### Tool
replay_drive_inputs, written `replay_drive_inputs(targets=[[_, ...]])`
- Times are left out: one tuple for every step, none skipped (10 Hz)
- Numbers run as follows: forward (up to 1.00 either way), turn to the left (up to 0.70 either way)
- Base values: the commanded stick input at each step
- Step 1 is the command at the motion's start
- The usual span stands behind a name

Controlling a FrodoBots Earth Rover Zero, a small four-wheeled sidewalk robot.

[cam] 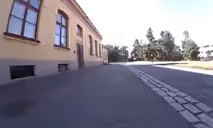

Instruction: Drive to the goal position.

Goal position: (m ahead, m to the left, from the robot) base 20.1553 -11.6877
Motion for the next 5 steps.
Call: replay_drive_inputs(targets=[[0.68,0.00],[0.68,0.00],[0.68,0.00],[0.68,0.00],[0.68,0.00]])
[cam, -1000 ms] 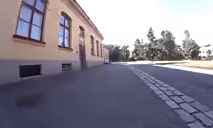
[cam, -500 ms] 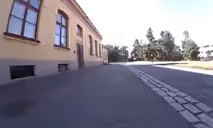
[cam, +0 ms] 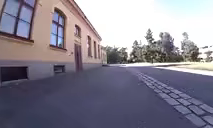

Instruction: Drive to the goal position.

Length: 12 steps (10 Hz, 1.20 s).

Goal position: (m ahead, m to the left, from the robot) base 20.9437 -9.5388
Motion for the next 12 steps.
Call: replay_drive_inputs(targets=[[0.68,-0.18],[0.69,-0.31],[0.69,-0.15],[0.69,0.00],[0.69,0.00],[0.69,0.00],[0.69,0.00],[0.69,0.00],[0.69,0.00],[0.69,0.00],[0.69,0.00],[0.69,0.00]])
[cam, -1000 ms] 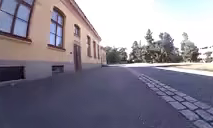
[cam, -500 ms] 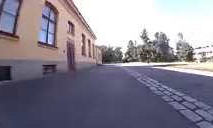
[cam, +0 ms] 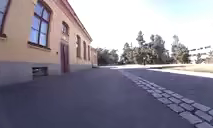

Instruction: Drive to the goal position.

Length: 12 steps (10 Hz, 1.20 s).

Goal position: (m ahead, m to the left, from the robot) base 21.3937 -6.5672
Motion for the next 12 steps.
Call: replay_drive_inputs(targets=[[0.69,0.00],[0.69,0.00],[0.69,0.00],[0.69,0.00],[0.69,0.00],[0.69,0.00],[0.69,0.00],[0.69,0.00],[0.69,0.00],[0.69,0.00],[0.69,0.00],[0.69,0.00]])
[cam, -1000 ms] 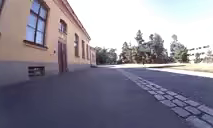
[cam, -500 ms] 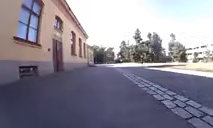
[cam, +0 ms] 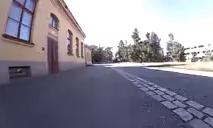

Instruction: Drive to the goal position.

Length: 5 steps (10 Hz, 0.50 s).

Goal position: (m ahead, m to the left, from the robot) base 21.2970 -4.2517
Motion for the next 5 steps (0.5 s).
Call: replay_drive_inputs(targets=[[0.69,0.00],[0.69,0.00],[0.69,0.00],[0.69,0.00],[0.69,0.00]])
